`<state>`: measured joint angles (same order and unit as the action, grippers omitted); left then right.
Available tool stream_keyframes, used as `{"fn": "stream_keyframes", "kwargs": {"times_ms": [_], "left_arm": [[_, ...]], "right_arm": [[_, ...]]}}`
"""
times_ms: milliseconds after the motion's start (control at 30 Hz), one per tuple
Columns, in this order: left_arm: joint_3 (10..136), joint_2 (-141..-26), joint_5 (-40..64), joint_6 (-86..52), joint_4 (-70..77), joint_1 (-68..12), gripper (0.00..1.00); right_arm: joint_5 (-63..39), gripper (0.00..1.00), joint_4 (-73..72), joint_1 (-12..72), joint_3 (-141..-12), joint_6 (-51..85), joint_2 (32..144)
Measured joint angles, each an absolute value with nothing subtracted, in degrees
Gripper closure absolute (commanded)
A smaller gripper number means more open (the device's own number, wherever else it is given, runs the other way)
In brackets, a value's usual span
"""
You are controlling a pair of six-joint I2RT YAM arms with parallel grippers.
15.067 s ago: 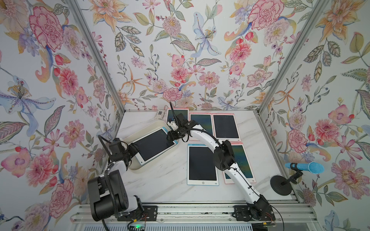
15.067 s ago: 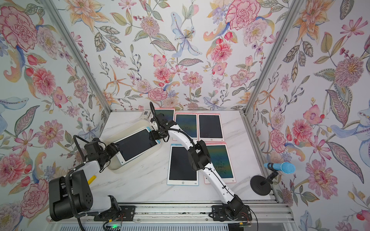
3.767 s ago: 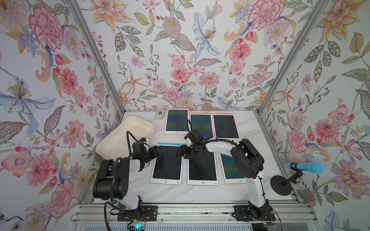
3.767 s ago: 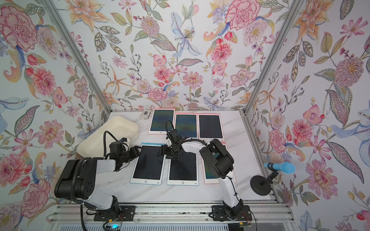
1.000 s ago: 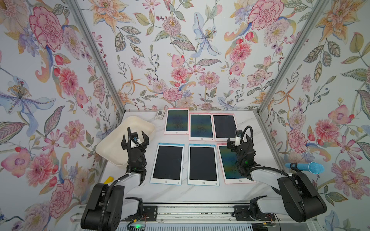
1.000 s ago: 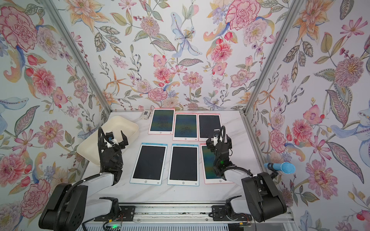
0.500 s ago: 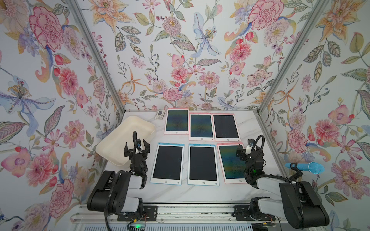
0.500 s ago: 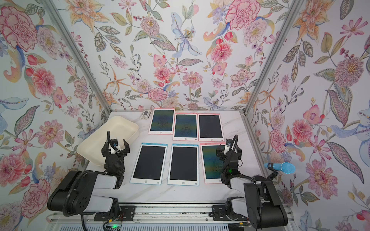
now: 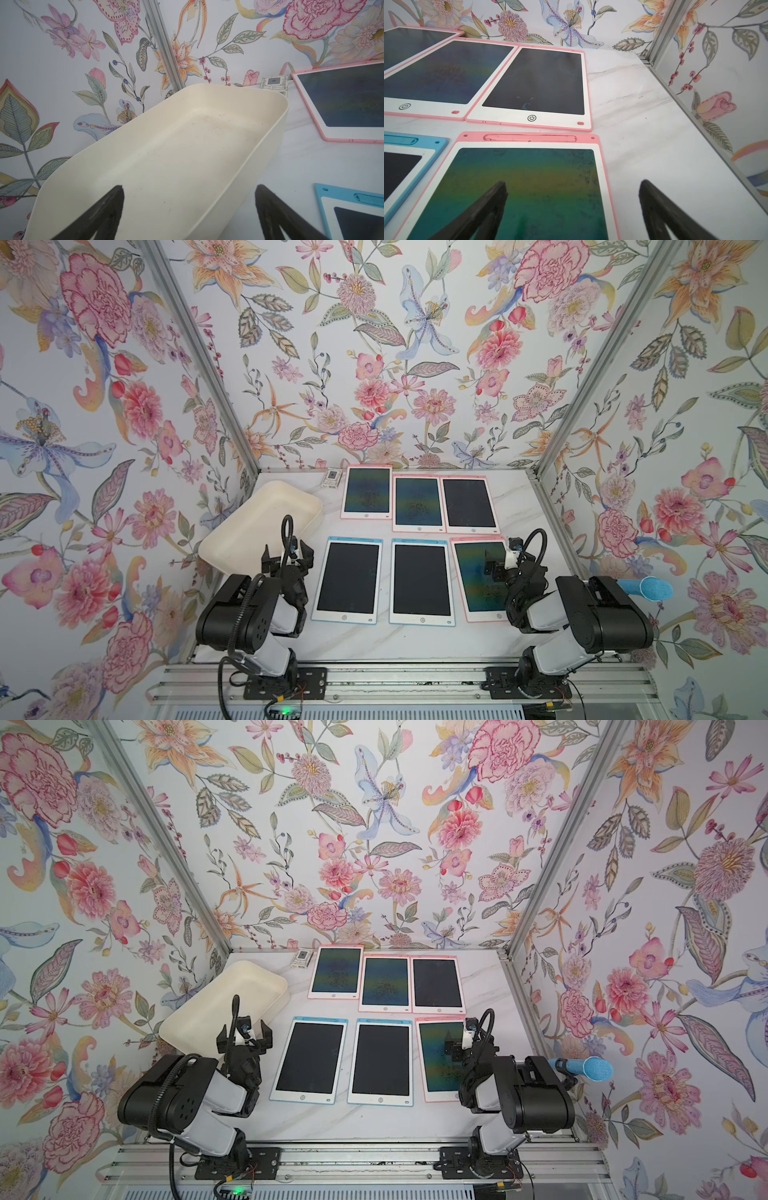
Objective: Take out the writing tablet from the storage box
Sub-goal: Reset both arms
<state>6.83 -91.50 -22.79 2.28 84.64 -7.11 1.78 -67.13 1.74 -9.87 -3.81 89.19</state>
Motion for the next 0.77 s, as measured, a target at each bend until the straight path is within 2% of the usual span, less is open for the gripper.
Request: {"fn": "stream_keyframes", "kwargs": {"times_ms": [167, 767], "left_arm": [[8.0, -91.5, -22.8, 1.9, 84.4, -6.5, 0.0], [8.2, -91.5, -22.8, 1.5, 84.4, -6.2, 0.0]], "right_arm": [[2.0, 0.0, -64.9, 0.7, -17.2, -2.6, 88.8], [3.5, 0.0, -62.1, 2.0, -17.2, -2.5, 88.8]]}}
